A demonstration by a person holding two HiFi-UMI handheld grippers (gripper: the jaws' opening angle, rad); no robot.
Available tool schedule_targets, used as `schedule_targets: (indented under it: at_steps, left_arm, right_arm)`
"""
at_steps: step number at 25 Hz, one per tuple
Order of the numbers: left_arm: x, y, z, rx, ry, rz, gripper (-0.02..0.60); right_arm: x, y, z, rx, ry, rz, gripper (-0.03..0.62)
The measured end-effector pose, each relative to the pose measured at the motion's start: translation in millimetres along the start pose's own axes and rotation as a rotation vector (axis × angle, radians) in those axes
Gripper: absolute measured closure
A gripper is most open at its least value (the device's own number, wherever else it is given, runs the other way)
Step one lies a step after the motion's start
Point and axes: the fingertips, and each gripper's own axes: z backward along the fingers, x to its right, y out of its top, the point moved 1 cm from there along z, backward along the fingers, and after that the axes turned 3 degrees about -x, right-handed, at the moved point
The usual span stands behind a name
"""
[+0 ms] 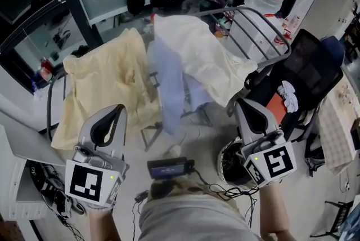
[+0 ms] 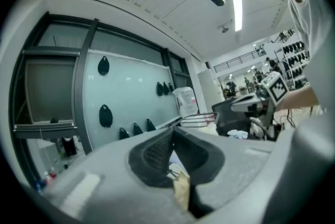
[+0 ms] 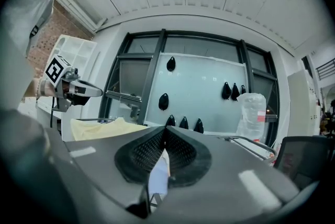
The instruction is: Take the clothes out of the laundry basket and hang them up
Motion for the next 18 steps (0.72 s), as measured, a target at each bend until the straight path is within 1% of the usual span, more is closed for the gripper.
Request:
schedule_targets:
  at_steps: [4,12,18]
  left_arm:
    - [1.5,-4.4,-2.3,-0.013,-0.004,0.010,0.589]
    - [4.4,-5.4,-8.4,-0.008,-0.013,0.039,0.589]
    - [3.7,-4.9,-14.6,0.003,-0.015,0.064,0.589]
  right_arm:
    - [-0.3,-2.1,-0.9,-0.002,-0.005,-0.008,0.591]
    - [4.0,-6.3,2.3,-0.007,-0.017,-0.030,0.591]
    - [5.6,-5.8,0.6,-0.005,-0.013,-0.027,0.591]
